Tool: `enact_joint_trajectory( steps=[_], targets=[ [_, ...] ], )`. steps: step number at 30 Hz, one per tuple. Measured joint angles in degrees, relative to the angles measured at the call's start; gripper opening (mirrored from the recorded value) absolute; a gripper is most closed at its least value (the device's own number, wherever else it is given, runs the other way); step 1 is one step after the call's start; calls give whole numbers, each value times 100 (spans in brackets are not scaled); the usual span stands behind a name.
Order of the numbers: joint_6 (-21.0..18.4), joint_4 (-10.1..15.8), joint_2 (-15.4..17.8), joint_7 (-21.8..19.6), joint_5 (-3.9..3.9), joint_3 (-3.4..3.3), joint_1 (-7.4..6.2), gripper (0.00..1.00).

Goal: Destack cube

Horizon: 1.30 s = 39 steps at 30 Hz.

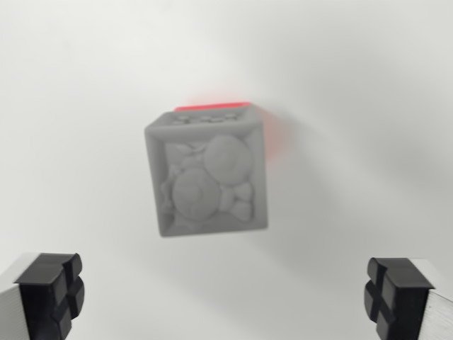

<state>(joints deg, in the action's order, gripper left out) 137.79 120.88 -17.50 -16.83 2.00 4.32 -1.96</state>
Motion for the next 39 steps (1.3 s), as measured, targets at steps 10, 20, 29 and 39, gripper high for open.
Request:
enact_joint_trajectory(
  steps=[10, 20, 29, 39],
  targets=[
    [503, 46, -436, 311, 60, 55, -21, 100],
    [943, 42, -888, 301, 110, 13, -46, 100],
    [1160, 9, -1137, 295, 121, -38, -95, 100],
    [1199, -2, -1185, 295, 121, -57, -111, 0]
  ],
)
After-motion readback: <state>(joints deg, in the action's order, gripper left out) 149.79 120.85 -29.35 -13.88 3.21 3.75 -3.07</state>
